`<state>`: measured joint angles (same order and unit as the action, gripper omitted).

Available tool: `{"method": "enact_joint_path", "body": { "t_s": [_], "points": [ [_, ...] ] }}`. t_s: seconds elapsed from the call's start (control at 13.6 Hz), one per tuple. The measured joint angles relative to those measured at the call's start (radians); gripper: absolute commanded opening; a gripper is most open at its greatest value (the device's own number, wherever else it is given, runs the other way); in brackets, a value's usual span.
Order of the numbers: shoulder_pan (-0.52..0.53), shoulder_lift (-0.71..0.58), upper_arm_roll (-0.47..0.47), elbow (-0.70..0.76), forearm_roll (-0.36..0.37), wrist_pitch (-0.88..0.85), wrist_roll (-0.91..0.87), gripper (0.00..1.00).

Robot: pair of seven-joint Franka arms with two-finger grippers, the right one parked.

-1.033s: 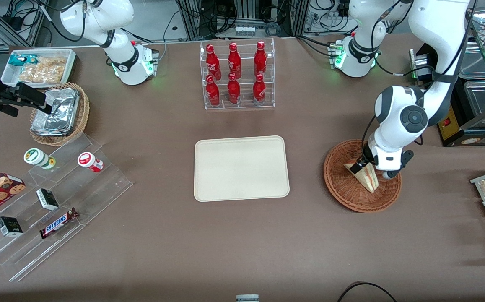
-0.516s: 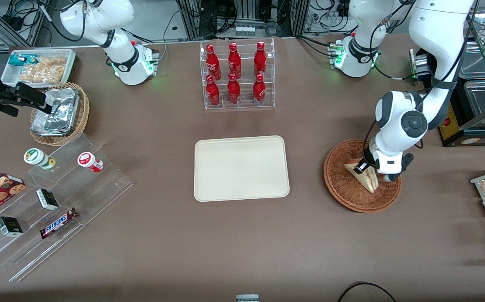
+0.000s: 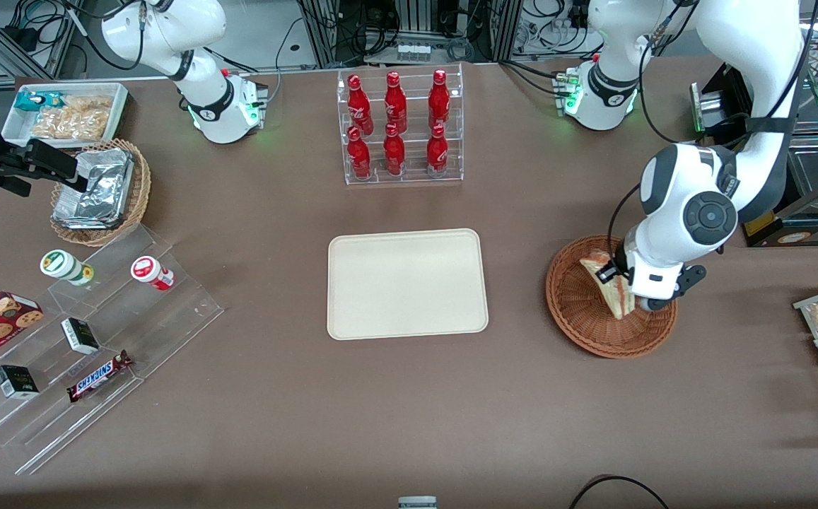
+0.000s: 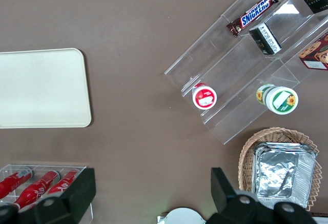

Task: Place sandwich from basket to tray
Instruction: 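Lift the sandwich and carry it with the left gripper over the tray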

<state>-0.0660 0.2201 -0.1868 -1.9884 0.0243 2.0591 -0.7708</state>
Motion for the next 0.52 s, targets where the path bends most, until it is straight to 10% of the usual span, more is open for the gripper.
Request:
{"method": "enact_joint_path", "body": {
  "t_s": [0.52],
  "points": [
    [-0.266, 0.174, -0.007, 0.176, -0.001, -0.011, 0.071, 0.07]
  ]
}}
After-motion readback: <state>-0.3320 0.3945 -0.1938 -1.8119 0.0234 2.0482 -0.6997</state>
